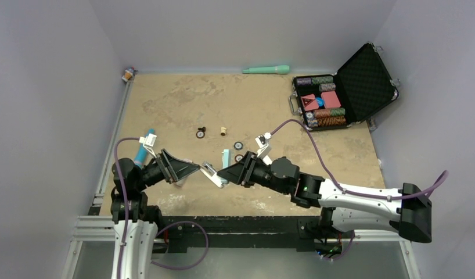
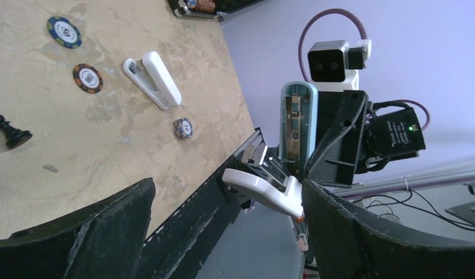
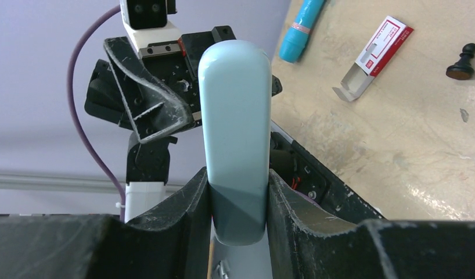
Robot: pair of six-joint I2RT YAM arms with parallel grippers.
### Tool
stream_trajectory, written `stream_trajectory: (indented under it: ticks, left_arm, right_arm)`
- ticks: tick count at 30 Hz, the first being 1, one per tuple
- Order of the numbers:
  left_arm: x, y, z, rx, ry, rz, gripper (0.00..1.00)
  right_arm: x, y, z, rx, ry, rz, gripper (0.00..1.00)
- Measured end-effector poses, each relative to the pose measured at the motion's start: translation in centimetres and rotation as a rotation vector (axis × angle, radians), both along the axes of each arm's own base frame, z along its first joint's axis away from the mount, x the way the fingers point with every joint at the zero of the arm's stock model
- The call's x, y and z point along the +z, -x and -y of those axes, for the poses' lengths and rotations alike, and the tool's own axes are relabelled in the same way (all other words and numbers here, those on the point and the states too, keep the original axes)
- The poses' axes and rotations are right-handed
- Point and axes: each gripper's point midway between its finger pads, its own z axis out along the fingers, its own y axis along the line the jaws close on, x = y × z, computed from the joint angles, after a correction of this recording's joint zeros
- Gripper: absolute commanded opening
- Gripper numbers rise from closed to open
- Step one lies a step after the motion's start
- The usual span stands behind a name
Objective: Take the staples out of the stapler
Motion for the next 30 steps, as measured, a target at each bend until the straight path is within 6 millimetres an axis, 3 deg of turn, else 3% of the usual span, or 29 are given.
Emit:
stream_trajectory:
  ticks: [6,14,23,30]
  left_arm:
    - [1.9,0.0,0.4,-0.039,0.069,0.079,1.0]
    - [2.4,-0.3,0.5,-0.041,0.198,0.097,1.0]
    - [5.1,0.0,0.1,-0.015,0.333,0.16,0.99]
    - [6.0,0.2,0.0,-0.012,0.361,0.176,0.96]
  right_arm:
    - [0.7,-0.6,-0.6,-0.018,-0.015,0.001,0.0]
    - [3.6,-1.1,-1.8,-0.022,-0.095,0.03,0.0]
    - [3.7,-1.5,-3.1,-0.019,-0.115,0.039,0.0]
    - [4.0,-1.7,-3.9,-0.013,-0.15,0.053,0.0]
